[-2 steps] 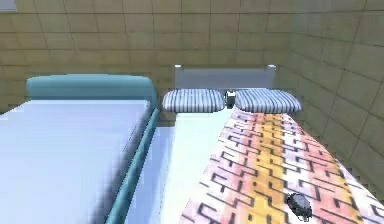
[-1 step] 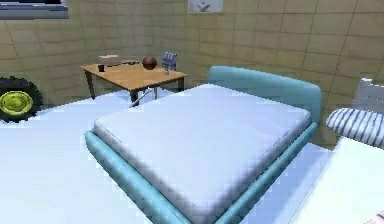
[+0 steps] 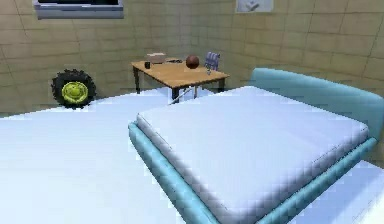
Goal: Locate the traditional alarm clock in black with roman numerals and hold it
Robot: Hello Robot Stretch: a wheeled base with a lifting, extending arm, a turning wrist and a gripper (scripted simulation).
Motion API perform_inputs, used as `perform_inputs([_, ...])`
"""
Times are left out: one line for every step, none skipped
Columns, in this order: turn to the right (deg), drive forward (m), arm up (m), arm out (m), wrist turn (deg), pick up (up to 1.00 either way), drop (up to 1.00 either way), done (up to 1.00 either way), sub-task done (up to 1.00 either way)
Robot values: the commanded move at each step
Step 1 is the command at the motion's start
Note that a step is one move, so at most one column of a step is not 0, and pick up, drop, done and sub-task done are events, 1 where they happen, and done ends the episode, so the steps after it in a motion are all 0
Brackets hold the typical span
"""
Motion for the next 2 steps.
perform_inputs([45.0, 0.00, 0.00, 0.00, 0.0, 0.00, 0.00, 0.00, 0.00])
perform_inputs([45.0, 0.00, 0.00, 0.00, 0.0, 0.00, 0.00, 0.00, 0.00])
